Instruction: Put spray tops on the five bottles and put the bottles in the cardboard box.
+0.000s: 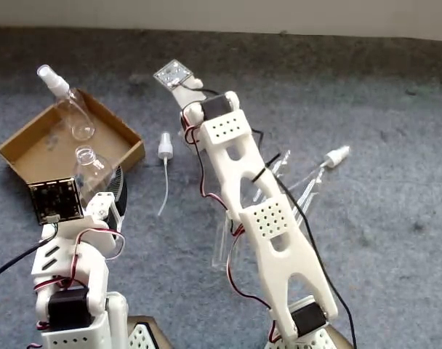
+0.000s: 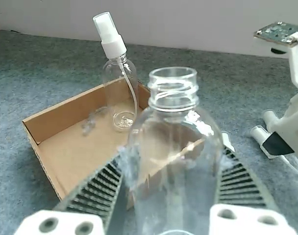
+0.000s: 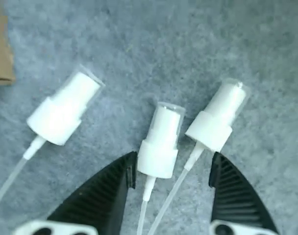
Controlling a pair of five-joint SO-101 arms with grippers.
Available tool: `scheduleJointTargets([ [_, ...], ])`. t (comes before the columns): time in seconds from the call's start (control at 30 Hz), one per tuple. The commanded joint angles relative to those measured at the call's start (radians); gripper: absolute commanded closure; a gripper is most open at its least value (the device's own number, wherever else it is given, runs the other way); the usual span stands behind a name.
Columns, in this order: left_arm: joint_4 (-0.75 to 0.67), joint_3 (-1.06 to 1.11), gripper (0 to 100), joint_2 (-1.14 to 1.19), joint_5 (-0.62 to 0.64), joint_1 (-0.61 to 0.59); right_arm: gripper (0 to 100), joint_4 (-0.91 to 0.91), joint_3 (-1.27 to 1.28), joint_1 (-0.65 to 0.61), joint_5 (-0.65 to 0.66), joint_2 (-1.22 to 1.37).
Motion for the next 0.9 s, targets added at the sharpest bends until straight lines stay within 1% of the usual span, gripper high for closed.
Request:
scheduleJointTargets([
  [0.0, -0.018, -0.008, 87, -0.015, 0.014, -0.005, 77.6, 0.016, -0.139, 0.002, 0.014, -0.061],
  [0.33, -0.018, -0.008, 87, -0.015, 0.014, -0.005, 77.6, 0.007, -0.153, -0.039, 0.014, -0.051],
  [0.6, -0.018, -0.007, 87, -0.015, 0.014, -0.005, 77.6, 0.007, -0.166, -0.035, 0.014, 0.119],
  [0.8, -0.018, -0.007, 87, -0.015, 0.014, -0.004, 77.6, 0.007, -0.165, -0.035, 0.014, 0.137],
  [0.87, -0.018, -0.007, 87, -0.015, 0.014, -0.004, 80.3, 0.007, -0.166, -0.035, 0.014, 0.136],
])
